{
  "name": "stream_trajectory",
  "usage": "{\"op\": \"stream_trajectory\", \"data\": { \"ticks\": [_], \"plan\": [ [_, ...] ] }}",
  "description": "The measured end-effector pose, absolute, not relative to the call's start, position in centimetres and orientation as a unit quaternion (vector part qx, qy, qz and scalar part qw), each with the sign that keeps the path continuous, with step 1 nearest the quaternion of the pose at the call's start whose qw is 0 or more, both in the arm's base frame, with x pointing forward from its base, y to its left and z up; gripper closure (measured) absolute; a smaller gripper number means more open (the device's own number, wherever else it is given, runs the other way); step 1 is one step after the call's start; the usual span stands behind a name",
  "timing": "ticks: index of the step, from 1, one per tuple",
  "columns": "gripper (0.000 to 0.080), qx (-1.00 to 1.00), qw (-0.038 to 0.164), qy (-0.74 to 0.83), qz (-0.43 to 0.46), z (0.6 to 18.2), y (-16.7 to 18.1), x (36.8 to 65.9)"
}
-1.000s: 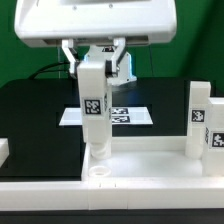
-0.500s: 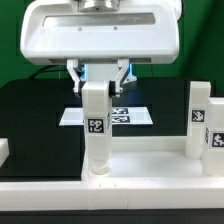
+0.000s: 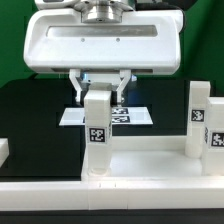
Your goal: Assemble desk
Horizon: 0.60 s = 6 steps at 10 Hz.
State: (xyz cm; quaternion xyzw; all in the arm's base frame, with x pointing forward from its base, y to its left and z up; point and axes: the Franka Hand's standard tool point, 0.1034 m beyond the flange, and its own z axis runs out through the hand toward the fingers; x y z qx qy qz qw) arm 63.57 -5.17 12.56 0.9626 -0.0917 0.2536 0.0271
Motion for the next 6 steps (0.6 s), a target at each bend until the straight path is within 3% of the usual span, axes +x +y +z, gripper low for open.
{"op": "stream_trajectory", "data": {
  "ticks": [5, 6],
  "plan": [
    [0.0509, 0.954, 0.041, -0.091, 0.282, 12.53, -5.47, 62.77],
    [0.0415, 0.954, 0.041, -0.091, 0.282, 12.49, -5.48, 62.76]
  ]
}}
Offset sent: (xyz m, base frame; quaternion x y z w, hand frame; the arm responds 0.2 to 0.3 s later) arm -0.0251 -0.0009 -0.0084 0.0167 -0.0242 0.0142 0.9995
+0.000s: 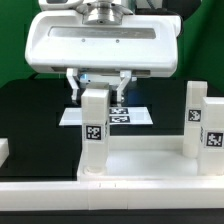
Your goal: Assemble desk
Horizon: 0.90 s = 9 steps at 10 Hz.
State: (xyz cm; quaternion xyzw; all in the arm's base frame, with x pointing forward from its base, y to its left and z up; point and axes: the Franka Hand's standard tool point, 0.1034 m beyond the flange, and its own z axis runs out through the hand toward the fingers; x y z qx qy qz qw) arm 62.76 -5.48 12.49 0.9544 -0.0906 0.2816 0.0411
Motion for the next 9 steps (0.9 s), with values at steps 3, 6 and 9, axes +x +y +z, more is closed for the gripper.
{"op": "stream_trajectory", "data": {
  "ticks": [3, 6, 9],
  "plan": [
    [0.0172, 0.954, 0.041, -0.091, 0.281, 12.46, -5.48, 62.75],
    [0.0155, 0.954, 0.041, -0.091, 0.281, 12.45, -5.48, 62.74],
    [0.0150, 0.955, 0.041, -0.091, 0.280, 12.44, -5.48, 62.73]
  ]
}}
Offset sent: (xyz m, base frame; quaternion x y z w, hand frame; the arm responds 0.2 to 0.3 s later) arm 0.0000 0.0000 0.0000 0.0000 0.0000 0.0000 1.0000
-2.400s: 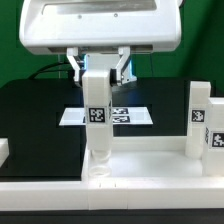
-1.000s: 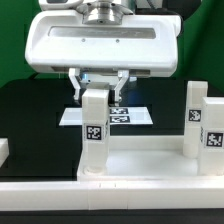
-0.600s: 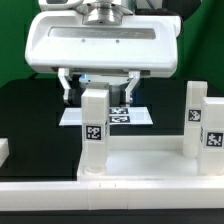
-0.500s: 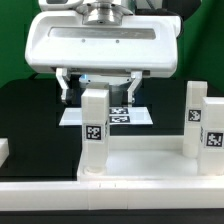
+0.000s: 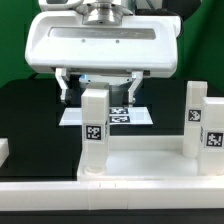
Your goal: Assemble desk
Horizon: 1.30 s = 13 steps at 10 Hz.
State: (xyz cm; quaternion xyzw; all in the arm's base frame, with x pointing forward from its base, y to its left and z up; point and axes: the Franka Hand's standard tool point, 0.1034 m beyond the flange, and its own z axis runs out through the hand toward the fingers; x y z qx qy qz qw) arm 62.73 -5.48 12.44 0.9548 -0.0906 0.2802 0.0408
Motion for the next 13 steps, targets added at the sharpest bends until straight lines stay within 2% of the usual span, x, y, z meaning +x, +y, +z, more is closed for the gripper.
{"op": "stream_trajectory", "data": {
  "ticks": [2, 4, 5, 7, 10, 13],
  "plan": [
    [0.0150, 0.964, 0.021, -0.097, 0.248, 13.5, -5.6, 63.2],
    [0.0150, 0.967, 0.019, -0.097, 0.236, 12.9, -5.5, 63.3],
    [0.0150, 0.972, 0.010, -0.097, 0.213, 12.4, -5.2, 63.0],
    [0.0150, 0.987, -0.025, -0.107, 0.115, 11.7, -4.1, 62.8],
    [0.0150, 0.994, -0.047, -0.102, 0.002, 11.9, -4.5, 62.6],
    [0.0150, 0.994, -0.042, -0.103, -0.003, 12.5, -5.5, 63.3]
  ]
}}
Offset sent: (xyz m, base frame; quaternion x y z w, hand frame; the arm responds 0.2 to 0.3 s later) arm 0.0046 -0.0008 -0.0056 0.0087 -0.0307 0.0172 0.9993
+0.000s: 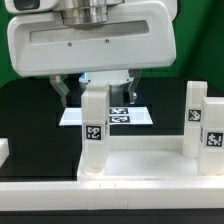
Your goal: Assemble desk
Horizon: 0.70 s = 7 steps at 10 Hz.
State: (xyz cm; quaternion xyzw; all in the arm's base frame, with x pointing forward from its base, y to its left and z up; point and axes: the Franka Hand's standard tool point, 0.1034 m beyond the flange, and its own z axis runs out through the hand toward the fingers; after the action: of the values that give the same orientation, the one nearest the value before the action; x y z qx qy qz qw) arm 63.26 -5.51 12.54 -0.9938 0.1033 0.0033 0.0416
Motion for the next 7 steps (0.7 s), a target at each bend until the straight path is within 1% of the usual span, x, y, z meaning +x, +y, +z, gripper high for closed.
{"op": "stream_trajectory", "data": {
  "ticks": [2, 3, 4, 5, 7],
  "plan": [
    [0.0160, -0.993, 0.042, 0.114, 0.004, 12.50, -5.51, 63.24],
    [0.0354, -0.992, 0.042, 0.118, 0.004, 12.49, -5.51, 63.23],
    [0.0354, -0.988, 0.042, 0.145, 0.006, 12.48, -5.50, 63.23],
    [0.0511, -0.983, 0.042, 0.178, 0.007, 12.45, -5.54, 63.21],
    [0.0510, -0.971, 0.039, 0.237, 0.000, 12.38, -5.67, 63.40]
  ]
}}
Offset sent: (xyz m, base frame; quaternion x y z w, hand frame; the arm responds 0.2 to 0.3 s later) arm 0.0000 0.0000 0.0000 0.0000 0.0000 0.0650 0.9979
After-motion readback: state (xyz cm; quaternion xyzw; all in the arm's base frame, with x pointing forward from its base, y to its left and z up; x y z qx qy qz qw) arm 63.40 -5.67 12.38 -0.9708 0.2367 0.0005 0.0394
